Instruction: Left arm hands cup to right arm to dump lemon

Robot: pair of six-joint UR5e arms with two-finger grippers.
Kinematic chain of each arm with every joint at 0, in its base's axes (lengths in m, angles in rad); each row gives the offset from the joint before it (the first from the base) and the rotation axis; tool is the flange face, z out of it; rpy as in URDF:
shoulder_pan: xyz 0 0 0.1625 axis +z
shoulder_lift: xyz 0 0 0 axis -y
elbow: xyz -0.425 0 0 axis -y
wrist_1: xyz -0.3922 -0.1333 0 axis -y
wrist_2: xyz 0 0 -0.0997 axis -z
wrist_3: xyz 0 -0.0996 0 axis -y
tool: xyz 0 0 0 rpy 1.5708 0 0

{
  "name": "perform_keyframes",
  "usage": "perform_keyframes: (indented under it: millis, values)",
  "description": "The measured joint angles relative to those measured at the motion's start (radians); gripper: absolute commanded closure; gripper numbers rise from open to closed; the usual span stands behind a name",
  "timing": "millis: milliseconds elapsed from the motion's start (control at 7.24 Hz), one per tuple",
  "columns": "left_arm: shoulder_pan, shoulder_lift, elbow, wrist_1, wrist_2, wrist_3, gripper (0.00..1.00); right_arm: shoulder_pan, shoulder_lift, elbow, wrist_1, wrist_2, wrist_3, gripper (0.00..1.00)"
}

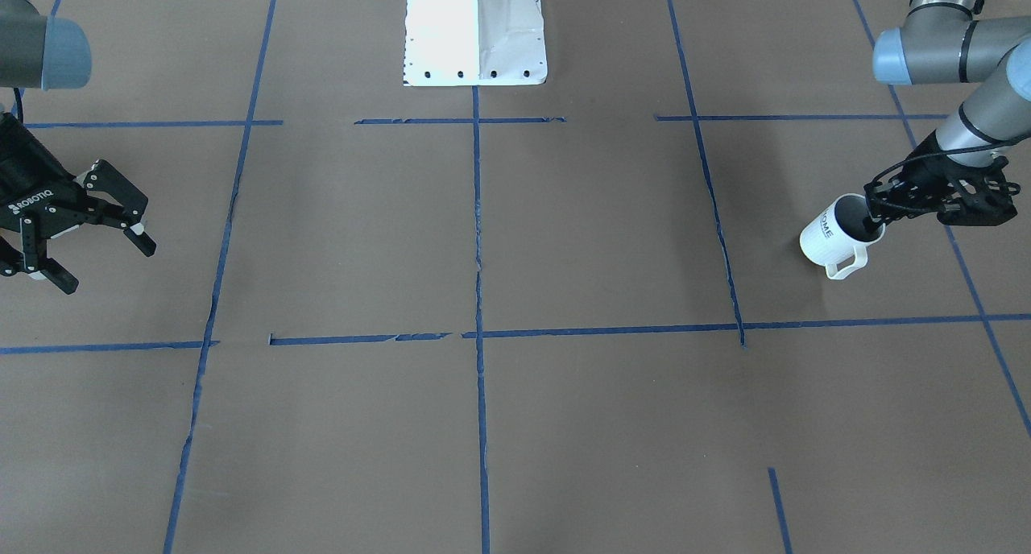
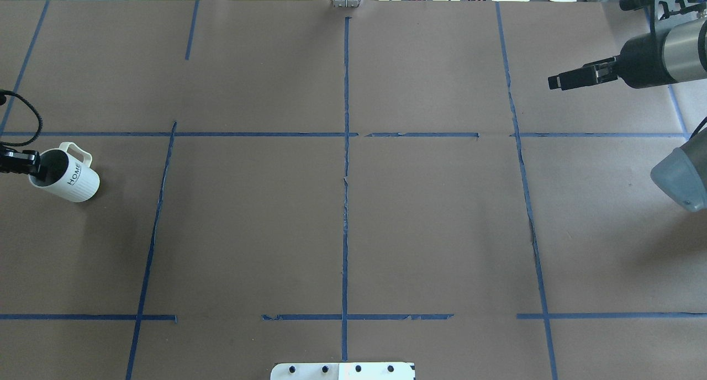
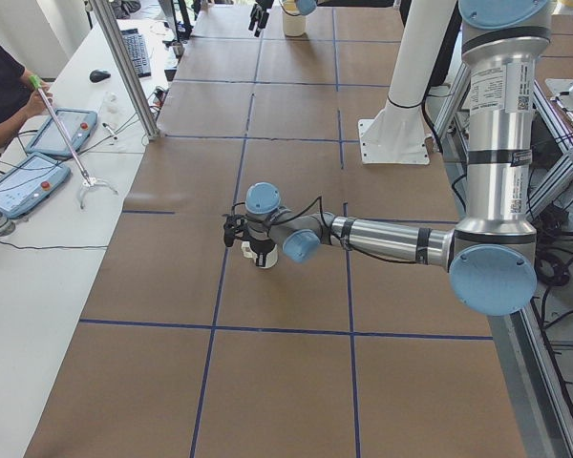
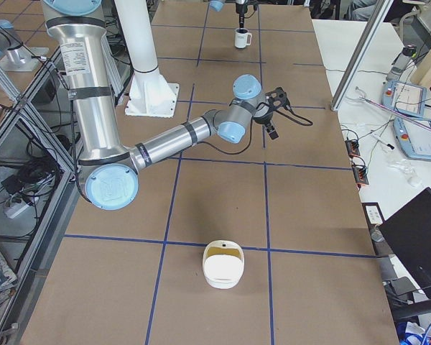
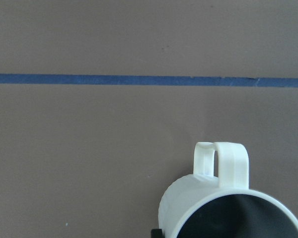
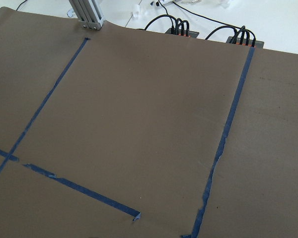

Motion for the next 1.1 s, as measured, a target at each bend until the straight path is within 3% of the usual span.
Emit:
perform_keyframes:
  millis: [276,414,829,1105]
  values:
    - [-0.014,0.009,-0.002,-0.002,-0.006,0.003,0.14,0.001,-0.004,0.001,0.000,0.001,0.000,0.00]
    - [-0.023,0.009,-0.004,-0.002,-0.007,0.006,0.00,0.004,-0.011,0.001,-0.001,0.007,-0.001,0.00]
    - [-0.092,0.032,-0.021,-0.001,-0.060,0.058,0.00,0.079,-0.081,-0.012,-0.021,0.081,-0.034,0.00]
    - [-0.188,0.037,-0.027,0.003,-0.145,0.127,0.00,0.190,-0.112,-0.016,-0.136,0.158,-0.176,0.00]
